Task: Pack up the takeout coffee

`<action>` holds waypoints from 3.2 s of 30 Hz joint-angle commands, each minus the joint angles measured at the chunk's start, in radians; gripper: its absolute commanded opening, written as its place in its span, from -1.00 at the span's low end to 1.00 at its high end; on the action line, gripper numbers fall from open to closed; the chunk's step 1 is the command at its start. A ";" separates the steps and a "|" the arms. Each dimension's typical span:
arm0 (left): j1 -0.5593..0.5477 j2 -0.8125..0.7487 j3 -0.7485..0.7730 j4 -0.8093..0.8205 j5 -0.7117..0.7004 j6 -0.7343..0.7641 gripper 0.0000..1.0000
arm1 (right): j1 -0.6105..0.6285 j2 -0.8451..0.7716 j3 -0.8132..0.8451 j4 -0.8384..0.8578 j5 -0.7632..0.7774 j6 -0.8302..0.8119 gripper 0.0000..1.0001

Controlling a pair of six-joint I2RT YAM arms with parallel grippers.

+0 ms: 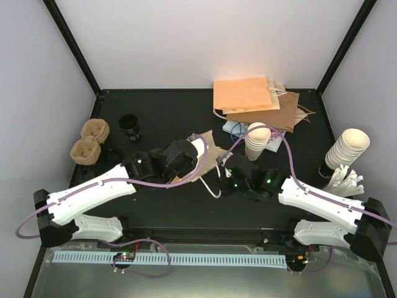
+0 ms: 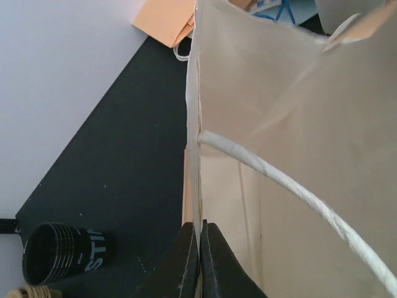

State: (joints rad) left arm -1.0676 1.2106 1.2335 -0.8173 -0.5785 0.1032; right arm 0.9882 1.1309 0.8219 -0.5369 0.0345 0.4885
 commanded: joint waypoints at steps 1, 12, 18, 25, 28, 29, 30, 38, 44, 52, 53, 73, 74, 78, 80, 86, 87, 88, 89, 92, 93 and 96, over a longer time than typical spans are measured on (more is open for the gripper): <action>-0.009 0.000 -0.025 -0.016 -0.011 -0.049 -0.94 | 0.006 -0.046 -0.037 0.063 -0.009 0.004 -0.97; -0.012 -0.039 -0.029 -0.001 -0.064 -0.006 -0.94 | 0.006 -0.222 -0.043 -0.013 0.098 -0.032 -0.80; -0.012 -0.025 -0.013 0.003 -0.128 0.065 -0.92 | 0.006 -0.269 -0.020 -0.044 0.137 -0.029 -0.56; -0.015 -0.023 -0.015 0.059 -0.248 0.203 -0.92 | 0.006 -0.299 0.010 -0.029 0.138 -0.007 0.36; -0.015 -0.031 -0.029 0.111 -0.281 0.269 -0.93 | 0.005 -0.302 0.036 -0.016 0.150 -0.005 0.40; -0.016 -0.032 -0.034 0.127 -0.286 0.286 -0.93 | 0.006 -0.302 0.045 -0.009 0.155 -0.005 0.40; -0.017 -0.034 -0.039 0.140 -0.285 0.299 -0.93 | 0.005 -0.303 0.049 0.003 0.158 -0.010 0.41; -0.036 -0.015 -0.093 0.167 -0.257 0.267 -0.92 | 0.006 -0.251 0.072 0.148 0.095 -0.045 0.37; -0.049 -0.005 -0.112 0.149 -0.254 0.216 -0.93 | 0.006 -0.147 0.115 0.215 0.008 -0.002 0.13; -0.066 -0.018 -0.111 0.137 -0.243 0.188 -0.93 | 0.005 -0.013 0.163 0.235 -0.070 0.070 -0.55; -0.067 -0.020 -0.111 0.137 -0.237 0.186 -0.93 | 0.005 0.005 0.168 0.224 -0.063 0.078 -0.62; -0.075 -0.057 -0.127 0.157 -0.171 0.129 -0.92 | 0.049 0.089 -0.037 0.198 0.037 0.203 -0.98; -0.075 -0.067 -0.132 0.157 -0.155 0.125 -0.92 | 0.076 0.083 -0.043 0.200 0.071 0.195 -0.98; -0.075 -0.115 -0.166 0.167 -0.080 0.105 -0.90 | 0.198 0.060 -0.060 0.226 0.218 0.166 -0.98; -0.077 -0.146 -0.184 0.173 -0.038 0.094 -0.89 | 0.230 0.055 -0.076 0.250 0.251 0.161 -0.98; -0.078 -0.234 -0.220 0.182 0.042 0.063 -0.85 | 0.275 0.050 -0.091 0.298 0.278 0.133 -0.97; -0.077 -0.244 -0.225 0.185 0.045 0.062 -0.84 | 0.277 0.045 -0.087 0.297 0.273 0.124 -0.98; -0.078 -0.252 -0.231 0.188 0.043 0.063 -0.84 | 0.277 0.039 -0.082 0.292 0.266 0.113 -0.97; -0.078 -0.259 -0.236 0.190 0.040 0.064 -0.84 | 0.276 0.029 -0.074 0.285 0.261 0.102 -0.95; -0.078 -0.272 -0.248 0.192 0.005 0.047 -0.84 | 0.277 -0.009 -0.038 0.251 0.260 0.064 -0.88; -0.078 -0.274 -0.248 0.192 -0.015 0.034 -0.85 | 0.277 -0.025 -0.023 0.236 0.269 0.051 -0.86; -0.073 -0.278 -0.224 0.184 -0.066 -0.014 -0.85 | 0.277 -0.071 0.041 0.181 0.289 0.015 -0.79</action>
State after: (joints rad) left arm -1.1404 0.9524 0.9829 -0.6636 -0.5869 0.1612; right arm 1.2572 1.1271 0.7689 -0.3119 0.2661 0.5720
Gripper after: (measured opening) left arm 0.075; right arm 0.086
